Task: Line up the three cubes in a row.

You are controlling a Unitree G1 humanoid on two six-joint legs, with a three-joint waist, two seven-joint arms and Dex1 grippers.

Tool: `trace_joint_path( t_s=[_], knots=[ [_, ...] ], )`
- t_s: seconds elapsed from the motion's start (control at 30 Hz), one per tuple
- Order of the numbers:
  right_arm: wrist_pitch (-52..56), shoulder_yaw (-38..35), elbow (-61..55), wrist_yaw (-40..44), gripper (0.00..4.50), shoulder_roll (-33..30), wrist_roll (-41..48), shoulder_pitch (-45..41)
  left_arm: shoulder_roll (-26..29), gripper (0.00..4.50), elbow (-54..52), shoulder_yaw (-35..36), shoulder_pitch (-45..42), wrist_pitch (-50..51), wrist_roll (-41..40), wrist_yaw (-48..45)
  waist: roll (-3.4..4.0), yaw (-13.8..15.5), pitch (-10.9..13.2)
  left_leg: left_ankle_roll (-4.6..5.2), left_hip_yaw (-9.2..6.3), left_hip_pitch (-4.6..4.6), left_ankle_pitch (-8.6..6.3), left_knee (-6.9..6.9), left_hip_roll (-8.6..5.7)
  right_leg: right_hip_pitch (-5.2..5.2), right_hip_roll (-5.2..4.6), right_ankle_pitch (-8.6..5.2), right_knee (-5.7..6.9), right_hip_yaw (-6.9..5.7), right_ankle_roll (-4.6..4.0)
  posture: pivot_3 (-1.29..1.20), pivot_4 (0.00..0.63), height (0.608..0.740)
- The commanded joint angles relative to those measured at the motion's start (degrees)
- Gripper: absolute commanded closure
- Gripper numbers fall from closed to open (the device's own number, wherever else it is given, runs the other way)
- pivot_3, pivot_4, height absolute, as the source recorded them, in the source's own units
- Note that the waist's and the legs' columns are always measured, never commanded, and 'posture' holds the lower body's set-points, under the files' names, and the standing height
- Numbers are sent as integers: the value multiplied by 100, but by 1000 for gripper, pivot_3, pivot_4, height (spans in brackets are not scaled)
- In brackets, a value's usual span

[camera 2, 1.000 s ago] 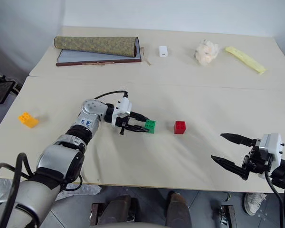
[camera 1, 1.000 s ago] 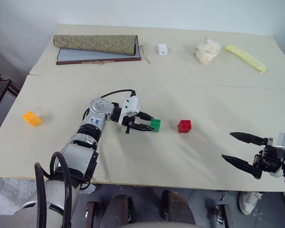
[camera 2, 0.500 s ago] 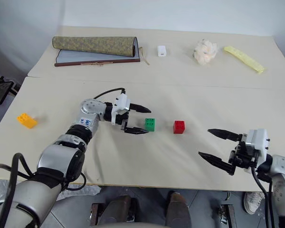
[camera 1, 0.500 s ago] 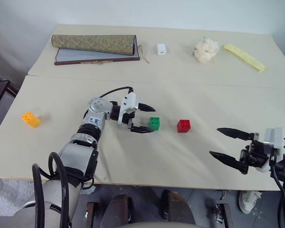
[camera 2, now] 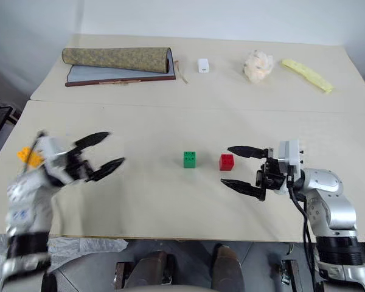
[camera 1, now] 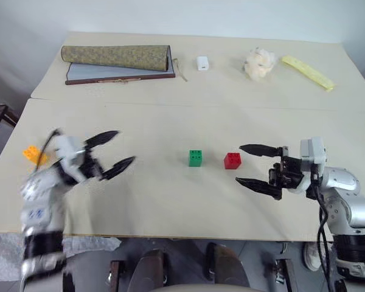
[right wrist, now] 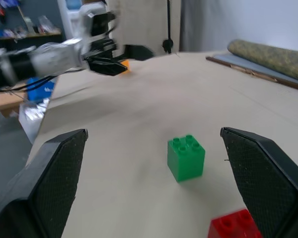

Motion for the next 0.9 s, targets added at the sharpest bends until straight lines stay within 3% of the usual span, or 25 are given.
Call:
trace_joint_path(
  t_s=[0.03, 0.17, 0.3, 0.5, 0.7, 0.9],
  knots=[
    [-219, 133, 59, 165, 0, 166, -45, -239, -564, 22, -1067, 973, 1095, -4, -291, 1240, 0, 10, 0, 0, 0, 1, -1, 0, 3, 3, 1, 0, -1, 0, 0, 0, 150, 740],
    [-191, 271, 42, 221, 0, 299, -47, -375, -1308, 22, -964, 1750, 2149, -296, -538, 1981, -3, 175, 0, -3, -8, 17, -1, 10, 3, 27, 0, -1, 0, -7, -3, 0, 150, 740],
    [-136, 327, 61, 293, 0, 299, -50, -392, -1581, 22, -523, 2175, 2571, -642, -646, 2330, -6, 177, -3, -5, -4, 20, -8, 9, 2, 28, 1, -3, -1, -6, -7, 0, 150, 740],
    [-99, 356, 128, 357, 0, 283, -67, -427, -1673, 22, -535, 1942, 2659, -795, -456, 2739, -6, 162, -3, -4, 1, 21, -11, 7, 6, 25, 2, -4, -1, -5, -9, 0, 150, 740],
    [-10, 390, 158, 363, 0, 266, -91, -443, -1530, 22, -1489, 1196, 1628, 658, -253, 4648, -8, 181, -4, -3, -2, 21, -11, 8, 6, 25, 2, -3, 4, -3, -10, 0, 150, 740],
    [42, 410, 124, 333, 0, 269, -131, -433, -1371, 22, -1468, 932, 298, 2111, 210, 6498, -8, 93, -6, -7, 9, 28, -13, -5, -23, 20, 8, -4, 6, 4, -12, 0, 150, 740]
  ],
)
